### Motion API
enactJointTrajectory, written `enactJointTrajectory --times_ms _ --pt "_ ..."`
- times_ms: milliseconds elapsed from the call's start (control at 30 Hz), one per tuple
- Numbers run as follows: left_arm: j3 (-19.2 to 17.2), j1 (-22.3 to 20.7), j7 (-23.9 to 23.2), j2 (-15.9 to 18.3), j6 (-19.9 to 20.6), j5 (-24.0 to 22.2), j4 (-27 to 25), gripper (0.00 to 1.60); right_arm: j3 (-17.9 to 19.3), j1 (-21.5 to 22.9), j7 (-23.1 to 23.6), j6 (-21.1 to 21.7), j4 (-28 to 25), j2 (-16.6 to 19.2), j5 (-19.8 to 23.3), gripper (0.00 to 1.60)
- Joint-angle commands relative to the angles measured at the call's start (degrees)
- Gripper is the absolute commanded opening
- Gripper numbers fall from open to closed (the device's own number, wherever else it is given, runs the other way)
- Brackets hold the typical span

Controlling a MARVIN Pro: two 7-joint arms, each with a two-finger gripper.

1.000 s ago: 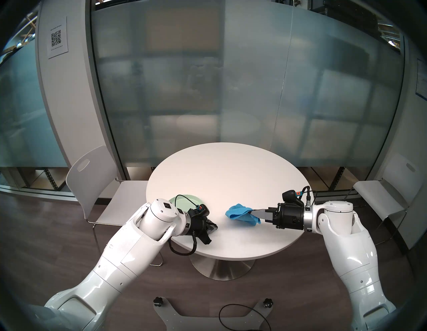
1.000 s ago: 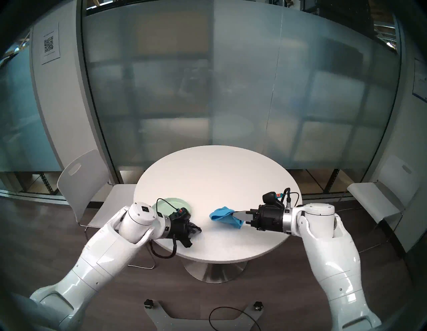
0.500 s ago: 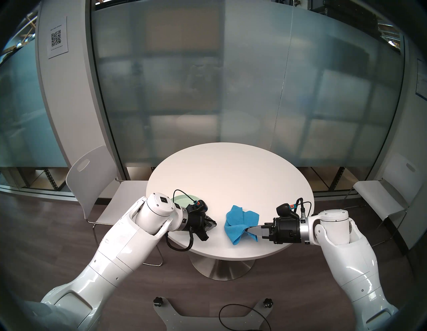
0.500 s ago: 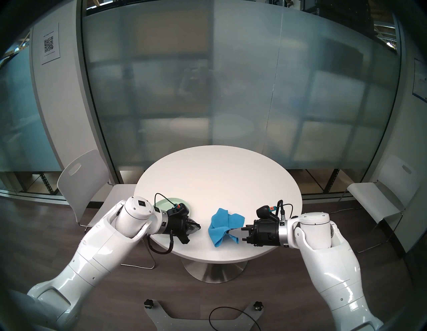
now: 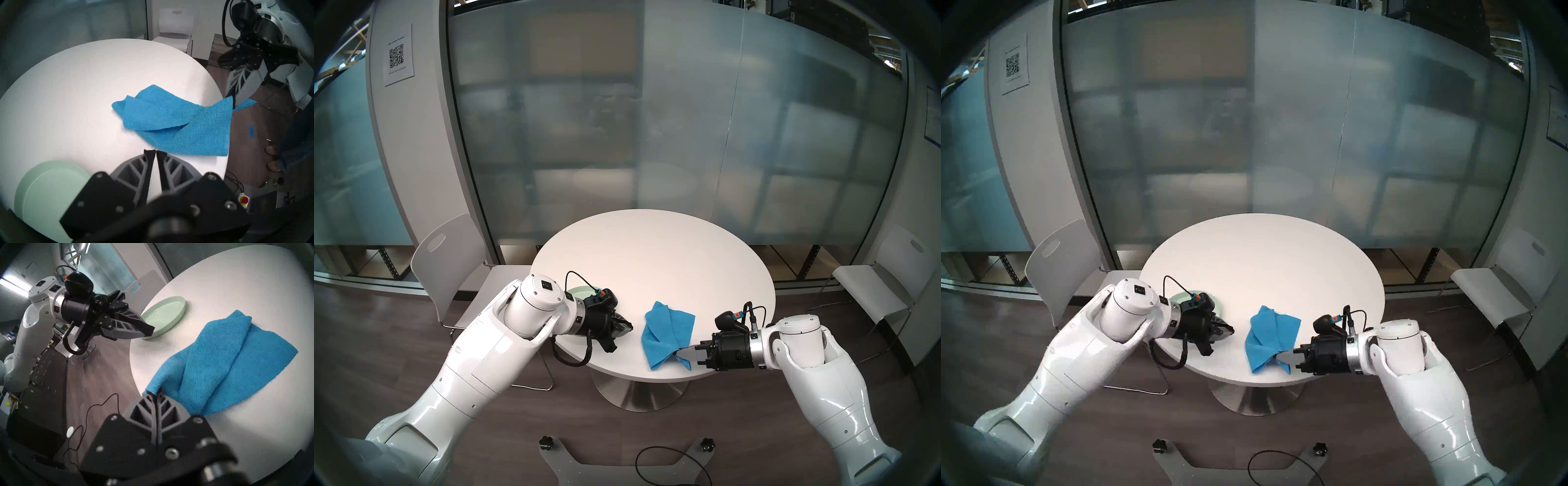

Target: Fold the napkin in half twice and place it beside the plate

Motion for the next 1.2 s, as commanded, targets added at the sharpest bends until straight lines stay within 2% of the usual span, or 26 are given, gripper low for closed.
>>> enactJointTrajectory --times_ms 0,500,767,1167 --pt "0.22 0.63 -1.28 -0.17 0.57 -1.02 -2.82 0.67 -2.06 1.62 1.69 0.57 -0.2 2.86 -1.38 0.0" --pt "2.17 1.26 -2.37 -0.95 1.57 -0.78 -3.68 0.65 -3.66 2.87 -0.08 -1.08 1.07 -0.05 -1.58 0.0" --pt "5.14 1.46 -2.99 -0.08 1.06 0.16 -1.95 0.65 -4.0 2.82 -0.46 -1.32 1.0 -1.07 -1.71 0.0" --pt "5.6 0.69 -2.02 -0.75 -0.72 1.7 2.46 0.61 -3.45 1.65 -0.37 -0.39 -0.28 -1.21 -1.86 0.0"
